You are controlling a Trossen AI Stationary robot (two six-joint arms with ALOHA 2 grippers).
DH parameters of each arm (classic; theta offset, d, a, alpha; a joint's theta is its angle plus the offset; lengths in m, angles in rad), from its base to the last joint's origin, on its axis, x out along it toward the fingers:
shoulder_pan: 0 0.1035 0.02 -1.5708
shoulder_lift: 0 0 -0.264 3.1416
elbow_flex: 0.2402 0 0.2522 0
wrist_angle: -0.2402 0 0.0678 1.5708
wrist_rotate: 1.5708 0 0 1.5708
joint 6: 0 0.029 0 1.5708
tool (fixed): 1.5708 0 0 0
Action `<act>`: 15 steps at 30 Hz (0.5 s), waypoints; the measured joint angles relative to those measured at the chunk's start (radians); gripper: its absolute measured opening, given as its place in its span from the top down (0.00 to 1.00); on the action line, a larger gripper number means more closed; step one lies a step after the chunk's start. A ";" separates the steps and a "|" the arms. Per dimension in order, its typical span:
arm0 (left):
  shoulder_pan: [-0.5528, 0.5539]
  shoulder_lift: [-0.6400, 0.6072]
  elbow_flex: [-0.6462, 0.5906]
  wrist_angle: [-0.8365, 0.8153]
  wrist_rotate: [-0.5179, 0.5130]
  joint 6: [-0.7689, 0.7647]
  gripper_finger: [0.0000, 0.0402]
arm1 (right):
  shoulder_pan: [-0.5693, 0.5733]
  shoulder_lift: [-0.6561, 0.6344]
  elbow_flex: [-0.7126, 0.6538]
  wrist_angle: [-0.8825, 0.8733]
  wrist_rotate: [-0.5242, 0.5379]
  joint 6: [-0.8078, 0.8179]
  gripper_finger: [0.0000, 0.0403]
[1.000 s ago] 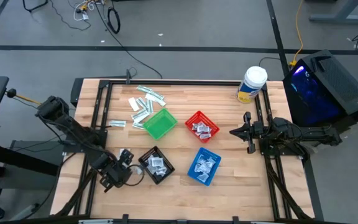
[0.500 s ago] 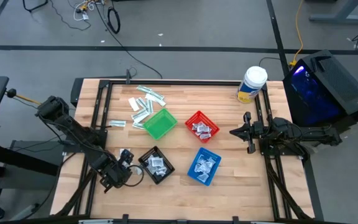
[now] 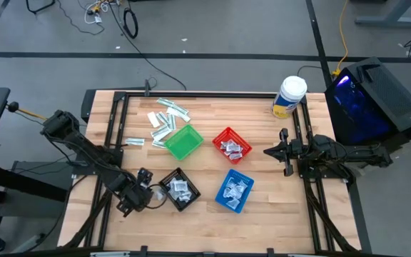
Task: Pick & Place First Aid Supplies
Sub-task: Put the black towelette pack into the black bin
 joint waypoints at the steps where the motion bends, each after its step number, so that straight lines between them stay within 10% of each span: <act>1: 0.000 0.000 -0.012 -0.002 0.007 -0.019 0.07 | 0.000 0.000 0.000 0.000 0.000 0.000 0.97; 15: 0.001 0.000 -0.049 -0.034 0.009 -0.048 0.08 | 0.000 0.000 0.000 0.000 0.000 0.000 0.97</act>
